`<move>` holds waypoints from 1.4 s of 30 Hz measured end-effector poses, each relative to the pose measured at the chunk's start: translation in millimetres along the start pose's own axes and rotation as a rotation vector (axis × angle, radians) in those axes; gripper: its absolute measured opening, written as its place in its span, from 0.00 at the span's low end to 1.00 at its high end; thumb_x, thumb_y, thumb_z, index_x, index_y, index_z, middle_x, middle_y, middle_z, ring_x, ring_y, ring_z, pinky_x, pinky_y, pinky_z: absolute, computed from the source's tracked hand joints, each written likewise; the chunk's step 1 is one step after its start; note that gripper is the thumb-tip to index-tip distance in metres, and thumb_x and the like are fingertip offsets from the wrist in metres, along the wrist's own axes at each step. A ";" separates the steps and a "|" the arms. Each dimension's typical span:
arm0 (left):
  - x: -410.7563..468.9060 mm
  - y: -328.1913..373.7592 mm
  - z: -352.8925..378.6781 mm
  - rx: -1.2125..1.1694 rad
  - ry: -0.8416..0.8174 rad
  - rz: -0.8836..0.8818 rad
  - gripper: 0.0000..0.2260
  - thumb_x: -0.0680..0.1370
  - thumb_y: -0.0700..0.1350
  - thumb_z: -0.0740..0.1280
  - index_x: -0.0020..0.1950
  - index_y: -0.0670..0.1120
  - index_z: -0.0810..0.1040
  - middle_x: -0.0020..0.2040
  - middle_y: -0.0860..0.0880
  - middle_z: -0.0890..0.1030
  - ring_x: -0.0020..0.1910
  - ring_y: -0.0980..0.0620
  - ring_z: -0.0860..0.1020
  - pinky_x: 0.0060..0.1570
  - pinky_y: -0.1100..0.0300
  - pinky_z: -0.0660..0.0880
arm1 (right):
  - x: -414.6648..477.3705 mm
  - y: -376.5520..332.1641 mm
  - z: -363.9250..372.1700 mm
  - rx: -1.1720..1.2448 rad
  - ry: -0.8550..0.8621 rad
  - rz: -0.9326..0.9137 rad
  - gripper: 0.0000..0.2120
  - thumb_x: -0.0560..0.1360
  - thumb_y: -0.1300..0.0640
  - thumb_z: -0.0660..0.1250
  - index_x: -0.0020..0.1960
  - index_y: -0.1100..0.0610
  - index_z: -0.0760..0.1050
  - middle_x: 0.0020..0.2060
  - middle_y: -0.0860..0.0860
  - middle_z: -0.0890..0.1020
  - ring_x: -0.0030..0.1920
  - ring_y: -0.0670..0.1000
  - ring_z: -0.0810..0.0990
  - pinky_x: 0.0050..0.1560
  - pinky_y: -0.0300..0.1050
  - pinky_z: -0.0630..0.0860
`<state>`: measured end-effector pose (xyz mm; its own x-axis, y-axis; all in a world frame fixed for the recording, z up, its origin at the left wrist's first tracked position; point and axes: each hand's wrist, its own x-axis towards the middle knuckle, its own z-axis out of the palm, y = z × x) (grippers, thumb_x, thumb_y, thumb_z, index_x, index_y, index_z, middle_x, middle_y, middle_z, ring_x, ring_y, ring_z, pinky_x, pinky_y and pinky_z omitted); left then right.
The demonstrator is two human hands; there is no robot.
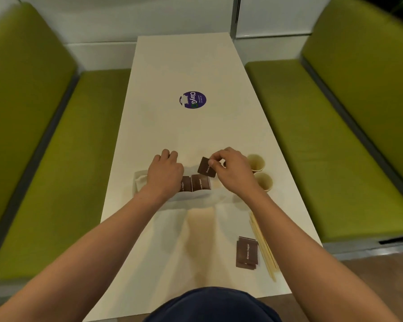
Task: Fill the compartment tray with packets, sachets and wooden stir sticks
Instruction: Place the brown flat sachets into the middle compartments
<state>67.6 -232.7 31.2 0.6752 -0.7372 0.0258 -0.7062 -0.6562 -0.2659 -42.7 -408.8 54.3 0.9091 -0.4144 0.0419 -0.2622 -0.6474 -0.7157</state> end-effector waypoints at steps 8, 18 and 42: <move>-32.5 10.6 -11.0 -0.321 0.184 -0.187 0.09 0.71 0.45 0.74 0.50 0.46 0.83 0.50 0.45 0.78 0.49 0.41 0.74 0.43 0.48 0.73 | 32.8 -0.5 20.6 -0.317 -0.283 -0.039 0.10 0.81 0.54 0.64 0.56 0.52 0.84 0.56 0.53 0.76 0.62 0.57 0.70 0.58 0.52 0.74; -76.3 34.6 9.0 -0.468 0.181 -0.224 0.08 0.75 0.47 0.69 0.52 0.48 0.83 0.53 0.48 0.78 0.51 0.44 0.73 0.49 0.50 0.74 | 8.6 21.5 29.0 -0.153 -0.053 -0.071 0.13 0.81 0.49 0.67 0.63 0.51 0.82 0.54 0.49 0.78 0.59 0.52 0.72 0.52 0.42 0.68; -127.6 157.6 39.1 -0.713 -0.008 0.132 0.10 0.81 0.46 0.66 0.60 0.48 0.80 0.54 0.50 0.78 0.50 0.48 0.75 0.49 0.52 0.77 | -191.8 102.5 -8.5 -0.447 -0.439 -0.055 0.23 0.80 0.46 0.66 0.74 0.49 0.73 0.71 0.46 0.74 0.68 0.53 0.71 0.64 0.52 0.71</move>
<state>-121.5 -235.8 -51.8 0.5744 -0.8181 0.0295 -0.7473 -0.5093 0.4268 -246.7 -401.1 -21.2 0.9485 -0.1330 -0.2876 -0.2348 -0.9045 -0.3561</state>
